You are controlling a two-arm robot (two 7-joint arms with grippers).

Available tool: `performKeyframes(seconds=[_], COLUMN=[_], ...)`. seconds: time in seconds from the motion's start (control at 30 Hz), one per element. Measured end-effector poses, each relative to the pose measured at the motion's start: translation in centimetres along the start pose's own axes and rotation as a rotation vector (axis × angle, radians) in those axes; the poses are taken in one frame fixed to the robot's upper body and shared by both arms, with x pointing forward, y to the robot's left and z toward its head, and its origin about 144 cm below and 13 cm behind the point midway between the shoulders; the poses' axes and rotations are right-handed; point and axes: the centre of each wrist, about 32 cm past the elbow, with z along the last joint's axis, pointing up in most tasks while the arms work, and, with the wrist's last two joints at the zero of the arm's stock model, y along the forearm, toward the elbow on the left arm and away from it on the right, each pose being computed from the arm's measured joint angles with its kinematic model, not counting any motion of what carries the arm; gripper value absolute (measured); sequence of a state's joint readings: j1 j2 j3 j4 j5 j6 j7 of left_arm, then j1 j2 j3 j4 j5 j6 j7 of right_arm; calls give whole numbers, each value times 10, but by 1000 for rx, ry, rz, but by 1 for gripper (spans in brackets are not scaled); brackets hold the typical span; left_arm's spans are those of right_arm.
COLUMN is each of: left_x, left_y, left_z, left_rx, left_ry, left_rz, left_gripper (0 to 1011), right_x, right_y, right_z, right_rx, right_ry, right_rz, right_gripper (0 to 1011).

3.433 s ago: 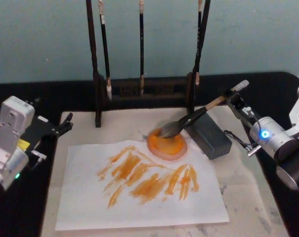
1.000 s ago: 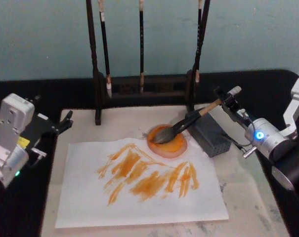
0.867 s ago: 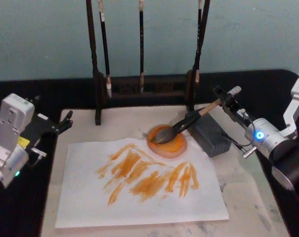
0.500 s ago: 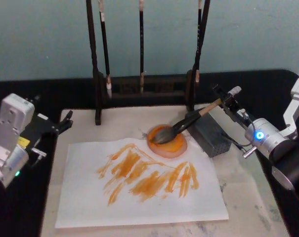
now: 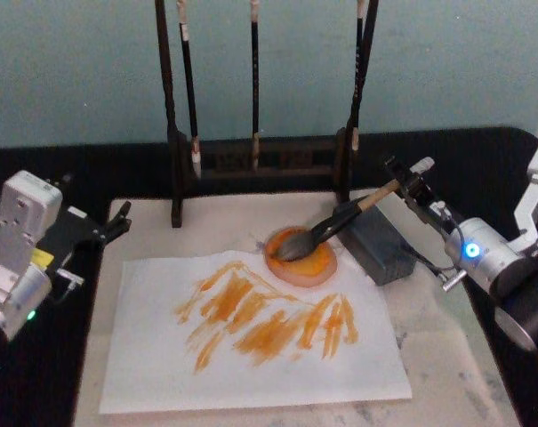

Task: Pick up the brush from the inkstone, write on the paper, then place the brush back to its original position.

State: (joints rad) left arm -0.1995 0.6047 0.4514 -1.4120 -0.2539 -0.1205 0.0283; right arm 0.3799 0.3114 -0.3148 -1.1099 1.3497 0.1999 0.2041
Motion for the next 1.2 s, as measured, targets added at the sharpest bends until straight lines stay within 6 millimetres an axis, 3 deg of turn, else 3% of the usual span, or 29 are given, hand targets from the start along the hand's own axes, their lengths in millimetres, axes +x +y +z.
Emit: performKeyframes(seconds=[0.53, 0.83, 1.2], left_x=[0, 0, 0], left_y=[0, 0, 0], left_z=[0, 0, 0], left_rx=[0, 0, 0], left_ry=[0, 0, 0], left_rz=[0, 0, 0], left_gripper=[1001, 1001, 1001], right_x=[-6, -19, -18], right_y=[-47, -53, -40], right_z=[-14, -34, -66], right_rx=[17, 105, 181], right_ry=[-178, -527, -1008], right_rz=[4, 0, -24], right_gripper=[1000, 1000, 1000])
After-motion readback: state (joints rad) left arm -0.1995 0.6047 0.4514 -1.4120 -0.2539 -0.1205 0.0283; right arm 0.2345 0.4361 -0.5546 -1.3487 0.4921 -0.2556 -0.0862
